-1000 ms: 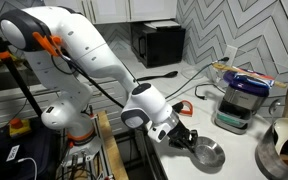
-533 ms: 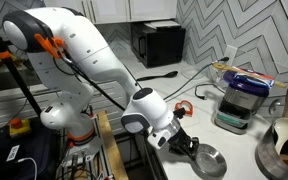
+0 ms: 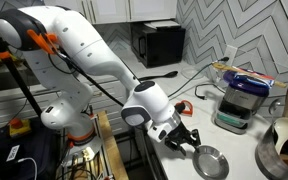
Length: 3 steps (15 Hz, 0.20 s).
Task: Shift the silver bowl to the right
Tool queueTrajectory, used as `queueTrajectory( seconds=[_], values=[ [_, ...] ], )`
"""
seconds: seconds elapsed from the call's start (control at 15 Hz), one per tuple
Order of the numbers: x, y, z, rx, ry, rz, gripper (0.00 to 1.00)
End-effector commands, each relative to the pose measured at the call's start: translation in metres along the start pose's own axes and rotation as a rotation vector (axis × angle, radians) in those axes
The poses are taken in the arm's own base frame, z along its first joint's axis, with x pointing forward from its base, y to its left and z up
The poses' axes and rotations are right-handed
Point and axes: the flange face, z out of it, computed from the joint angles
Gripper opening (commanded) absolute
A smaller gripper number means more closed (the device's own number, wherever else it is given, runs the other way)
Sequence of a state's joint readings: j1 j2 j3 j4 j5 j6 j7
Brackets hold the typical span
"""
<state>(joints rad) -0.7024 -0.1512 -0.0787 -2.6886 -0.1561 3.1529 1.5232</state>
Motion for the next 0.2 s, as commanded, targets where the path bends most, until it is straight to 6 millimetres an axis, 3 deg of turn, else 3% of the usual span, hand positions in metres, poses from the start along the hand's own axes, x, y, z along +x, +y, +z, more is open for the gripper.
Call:
queueTrajectory(
  seconds=[0.0,0.07,0.13],
  values=[
    [-0.035,-0.002,-0.064,0.08,-0.124,-0.094,0.88],
    [-0.037,-0.009,-0.08,0.115,-0.164,-0.129,0.95],
    [-0.035,-0.016,-0.047,0.081,-0.088,-0.091,0.78]
  ],
)
